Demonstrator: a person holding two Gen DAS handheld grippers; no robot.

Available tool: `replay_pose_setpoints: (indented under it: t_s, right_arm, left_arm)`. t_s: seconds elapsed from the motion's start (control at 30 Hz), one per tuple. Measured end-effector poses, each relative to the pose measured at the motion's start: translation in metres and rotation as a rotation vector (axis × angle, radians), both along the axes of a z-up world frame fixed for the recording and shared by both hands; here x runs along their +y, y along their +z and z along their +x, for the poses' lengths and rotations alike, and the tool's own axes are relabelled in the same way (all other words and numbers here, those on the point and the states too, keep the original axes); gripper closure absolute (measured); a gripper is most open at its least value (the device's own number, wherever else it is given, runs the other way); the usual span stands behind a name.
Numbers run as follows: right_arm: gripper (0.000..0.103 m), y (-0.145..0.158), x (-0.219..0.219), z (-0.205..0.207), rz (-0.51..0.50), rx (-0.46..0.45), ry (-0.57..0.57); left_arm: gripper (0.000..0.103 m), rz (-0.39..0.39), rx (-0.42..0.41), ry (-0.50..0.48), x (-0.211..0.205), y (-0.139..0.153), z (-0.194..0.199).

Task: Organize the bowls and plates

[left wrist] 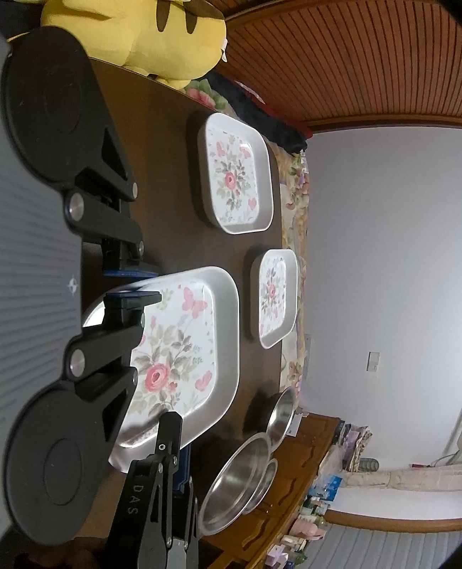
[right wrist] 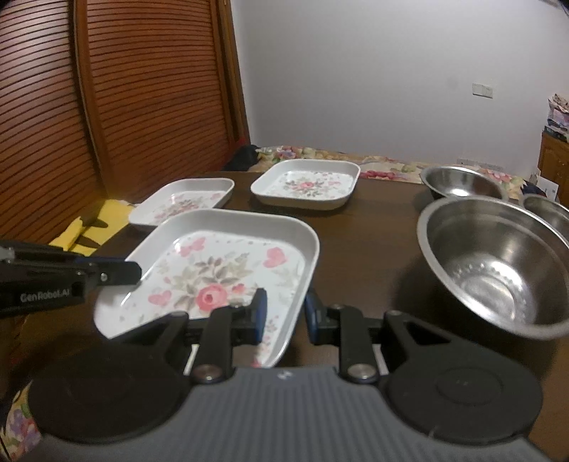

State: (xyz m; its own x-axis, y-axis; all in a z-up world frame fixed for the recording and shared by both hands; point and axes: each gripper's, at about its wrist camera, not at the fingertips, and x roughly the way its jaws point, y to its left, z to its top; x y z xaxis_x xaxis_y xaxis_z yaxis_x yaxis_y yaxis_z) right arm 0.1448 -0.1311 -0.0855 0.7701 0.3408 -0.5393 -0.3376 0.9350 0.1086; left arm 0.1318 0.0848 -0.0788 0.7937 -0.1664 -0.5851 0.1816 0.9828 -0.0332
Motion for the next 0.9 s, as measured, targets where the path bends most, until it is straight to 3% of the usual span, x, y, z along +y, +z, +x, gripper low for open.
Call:
replay_pose_setpoints:
  t_s: [0.9]
  right_arm:
    - [0.078, -0.022, 0.015, -0.037, -0.020, 0.016, 0.022]
  left_arm:
    - [0.094, 0.020, 0.040, 0.028, 0.008, -0.028, -0.027]
